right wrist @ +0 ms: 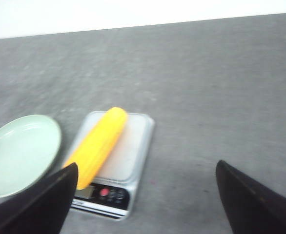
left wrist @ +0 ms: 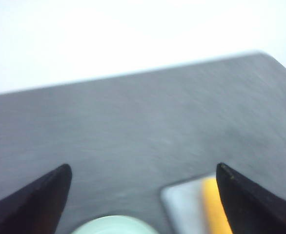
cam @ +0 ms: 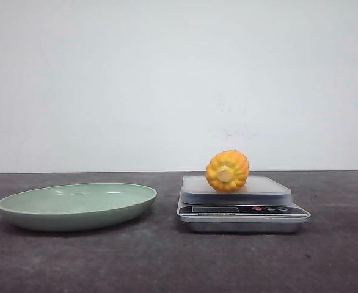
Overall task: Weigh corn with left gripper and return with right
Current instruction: 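Open the left gripper and lift it away from the corn, then lower the right gripper onto the corn on the scale and grasp it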
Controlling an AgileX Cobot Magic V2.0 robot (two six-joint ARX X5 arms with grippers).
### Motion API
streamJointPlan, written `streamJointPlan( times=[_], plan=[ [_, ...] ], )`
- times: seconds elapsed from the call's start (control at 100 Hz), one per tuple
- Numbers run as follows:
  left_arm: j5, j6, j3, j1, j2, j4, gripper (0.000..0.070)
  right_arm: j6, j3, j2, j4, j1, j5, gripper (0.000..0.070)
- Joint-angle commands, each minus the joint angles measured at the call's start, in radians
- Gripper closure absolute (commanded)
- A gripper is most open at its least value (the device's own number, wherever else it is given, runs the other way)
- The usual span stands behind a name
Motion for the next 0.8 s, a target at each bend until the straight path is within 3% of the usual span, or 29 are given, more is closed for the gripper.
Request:
streamJointPlan(
  times=[0.0,0.16,0.24,0.51,0.79],
  plan=[
    [-0.035,0.014,0.013,0.027,-0.082,-0.067,0.0139,-0.002,0.019,0.038,0.027,0.020,-0.012,0.0136],
    [-0.168,0.034,0.013,0.069,-0.269,-0.266,0.0139,0.006,0.019,0.134,0.099,0.083,-0.012,0.0136],
    [-0.215,-0.009,0.012,0.069,-0.349,-0.350,0.0142,0.014,0.019,0.190,0.150,0.121,-0.011,0.0136],
    [-0.238,-0.187,0.005,0.069,-0.575,-0.571,0.0146,0.061,0.019,0.415,0.307,0.277,0.027,0.0136],
    [-0.238,-0.261,-0.080,0.069,-0.732,-0.656,0.0146,0.124,0.020,0.658,0.464,0.397,0.080,0.0136]
  ],
)
